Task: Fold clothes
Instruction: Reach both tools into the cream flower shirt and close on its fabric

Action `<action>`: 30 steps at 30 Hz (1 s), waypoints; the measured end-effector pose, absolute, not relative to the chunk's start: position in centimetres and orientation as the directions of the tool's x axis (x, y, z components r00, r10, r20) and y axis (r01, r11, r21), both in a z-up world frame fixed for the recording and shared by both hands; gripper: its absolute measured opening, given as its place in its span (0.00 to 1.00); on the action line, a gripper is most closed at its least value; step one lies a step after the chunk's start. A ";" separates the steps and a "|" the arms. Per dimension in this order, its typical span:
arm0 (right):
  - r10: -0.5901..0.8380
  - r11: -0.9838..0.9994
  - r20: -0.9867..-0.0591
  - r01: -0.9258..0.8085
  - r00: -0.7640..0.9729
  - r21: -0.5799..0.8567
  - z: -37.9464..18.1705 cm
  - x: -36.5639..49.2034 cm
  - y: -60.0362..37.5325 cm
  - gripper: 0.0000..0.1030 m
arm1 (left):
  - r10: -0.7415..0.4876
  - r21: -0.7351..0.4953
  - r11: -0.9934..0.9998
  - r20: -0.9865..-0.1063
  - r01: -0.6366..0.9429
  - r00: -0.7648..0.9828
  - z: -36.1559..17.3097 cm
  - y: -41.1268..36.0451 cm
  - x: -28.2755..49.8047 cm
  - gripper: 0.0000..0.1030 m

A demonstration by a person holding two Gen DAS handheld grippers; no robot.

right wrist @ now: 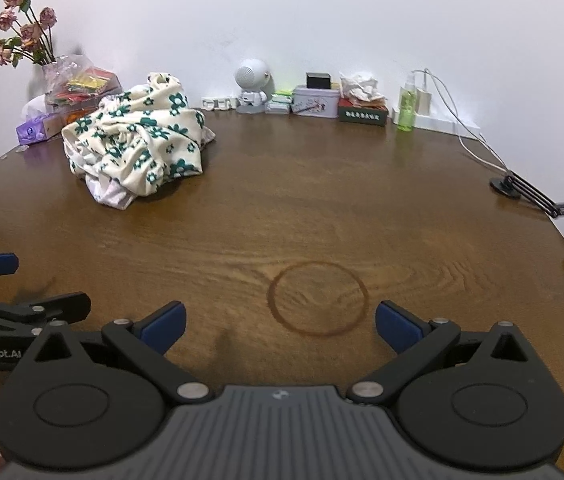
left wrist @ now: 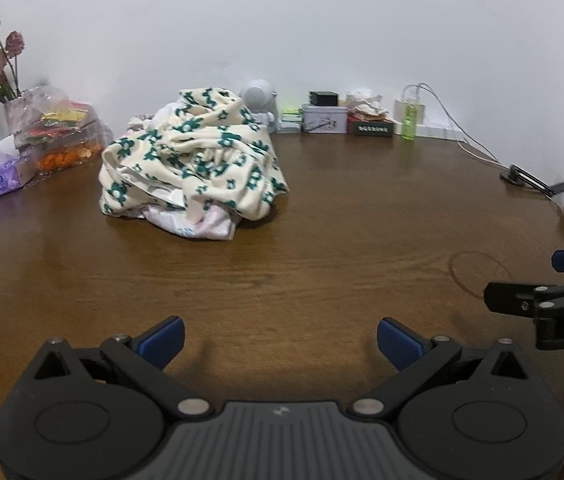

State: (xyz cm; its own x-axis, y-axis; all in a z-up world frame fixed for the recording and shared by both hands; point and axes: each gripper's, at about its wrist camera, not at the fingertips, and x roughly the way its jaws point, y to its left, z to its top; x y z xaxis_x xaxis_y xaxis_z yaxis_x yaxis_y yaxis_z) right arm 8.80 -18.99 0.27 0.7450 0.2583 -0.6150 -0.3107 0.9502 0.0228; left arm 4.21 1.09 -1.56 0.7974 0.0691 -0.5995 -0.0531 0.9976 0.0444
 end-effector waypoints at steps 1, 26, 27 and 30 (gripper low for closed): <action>0.266 0.947 -0.611 -0.319 0.745 0.024 0.4 9.2 -18.8 1.00 | 0.073 0.043 0.997 -0.597 -0.059 0.799 -1.4 1.3 4.6 1.00; 0.504 0.800 -0.555 -0.599 0.662 0.011 7.3 26.5 -7.6 1.00 | 0.224 0.028 0.968 -0.557 -0.251 0.800 3.2 14.4 19.4 1.00; 0.509 0.796 -0.554 -0.605 0.658 0.013 7.6 27.4 -6.8 1.00 | 0.238 0.028 0.963 -0.558 -0.268 0.795 3.3 15.3 20.1 1.00; 0.527 0.783 -0.563 -0.621 0.637 0.029 8.4 30.5 -4.2 1.00 | 0.278 0.031 0.948 -0.573 -0.318 0.771 3.2 17.7 22.3 1.00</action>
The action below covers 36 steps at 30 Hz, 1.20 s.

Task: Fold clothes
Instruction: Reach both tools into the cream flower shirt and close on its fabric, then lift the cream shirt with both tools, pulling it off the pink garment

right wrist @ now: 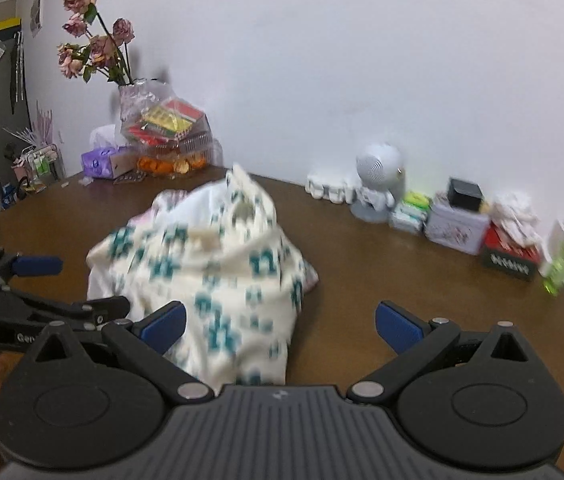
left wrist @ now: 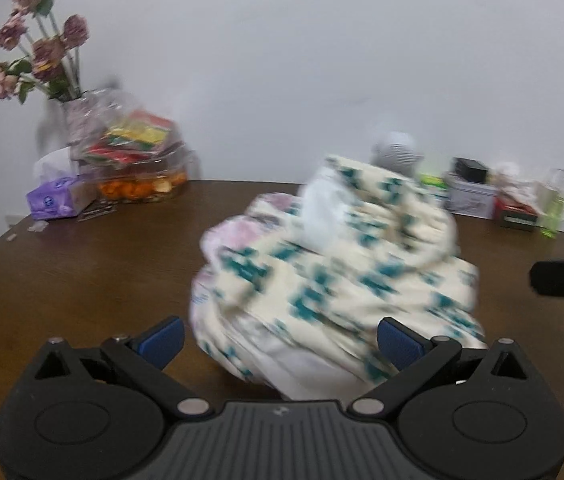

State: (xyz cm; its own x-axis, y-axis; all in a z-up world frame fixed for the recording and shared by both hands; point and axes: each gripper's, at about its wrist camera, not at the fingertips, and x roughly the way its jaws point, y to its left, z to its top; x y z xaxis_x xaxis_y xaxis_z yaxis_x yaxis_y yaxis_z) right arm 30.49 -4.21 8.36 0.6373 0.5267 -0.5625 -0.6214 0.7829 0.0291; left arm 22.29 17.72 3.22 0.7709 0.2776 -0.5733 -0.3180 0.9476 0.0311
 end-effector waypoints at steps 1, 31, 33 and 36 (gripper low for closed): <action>0.540 0.773 -0.572 -0.632 0.618 0.046 8.4 31.5 -3.4 1.00 | 0.285 0.025 0.943 -0.579 -0.332 0.764 3.2 18.4 22.8 1.00; 0.613 0.768 -0.567 -0.584 0.551 0.263 8.4 38.9 2.7 0.11 | 0.047 -0.253 0.939 -0.575 -0.233 0.817 4.7 23.5 25.5 0.07; 0.625 0.762 -0.527 -0.597 0.576 0.251 10.3 38.1 1.6 0.10 | 0.032 -0.255 0.946 -0.541 -0.200 0.841 6.4 23.1 24.7 0.07; 0.639 0.759 -0.448 -0.607 0.625 0.235 13.9 36.9 -1.2 0.10 | 0.024 -0.248 0.956 -0.475 -0.160 0.879 9.5 22.1 23.4 0.06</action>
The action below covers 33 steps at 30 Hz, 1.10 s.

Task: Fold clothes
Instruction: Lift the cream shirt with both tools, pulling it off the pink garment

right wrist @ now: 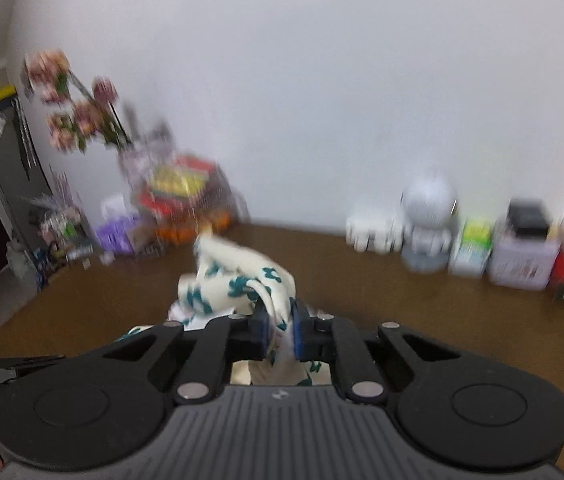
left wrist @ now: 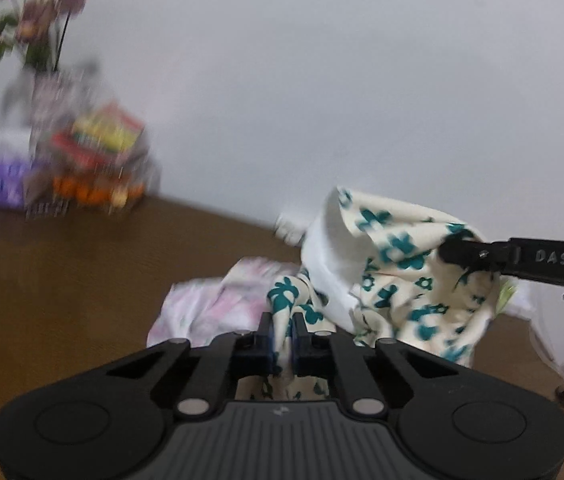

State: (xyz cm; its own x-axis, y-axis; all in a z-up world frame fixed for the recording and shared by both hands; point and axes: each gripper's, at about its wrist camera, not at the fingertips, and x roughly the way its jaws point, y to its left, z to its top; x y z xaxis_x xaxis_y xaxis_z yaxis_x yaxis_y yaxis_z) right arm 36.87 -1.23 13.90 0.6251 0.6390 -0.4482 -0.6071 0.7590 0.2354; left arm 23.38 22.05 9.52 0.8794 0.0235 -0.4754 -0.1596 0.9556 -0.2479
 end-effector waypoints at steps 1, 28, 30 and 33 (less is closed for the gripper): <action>0.642 0.760 -0.418 -0.607 0.643 0.233 15.3 36.4 -2.6 0.10 | 0.017 -0.248 0.958 -0.445 -0.141 0.896 10.7 21.7 22.7 0.06; 0.358 0.934 -0.633 -0.261 0.687 0.245 4.7 20.4 -34.5 0.64 | -0.185 -0.193 0.977 -0.572 0.088 0.799 5.2 13.2 9.4 0.76; 0.407 0.912 -0.612 -0.332 0.678 0.240 5.1 20.4 -32.5 0.72 | -0.161 -0.160 0.984 -0.596 0.080 0.787 5.4 13.1 10.2 0.76; 0.485 0.862 -0.619 -0.455 0.617 0.222 4.9 20.4 -27.9 0.73 | -0.172 -0.163 0.983 -0.663 0.084 0.729 3.8 12.9 11.8 0.74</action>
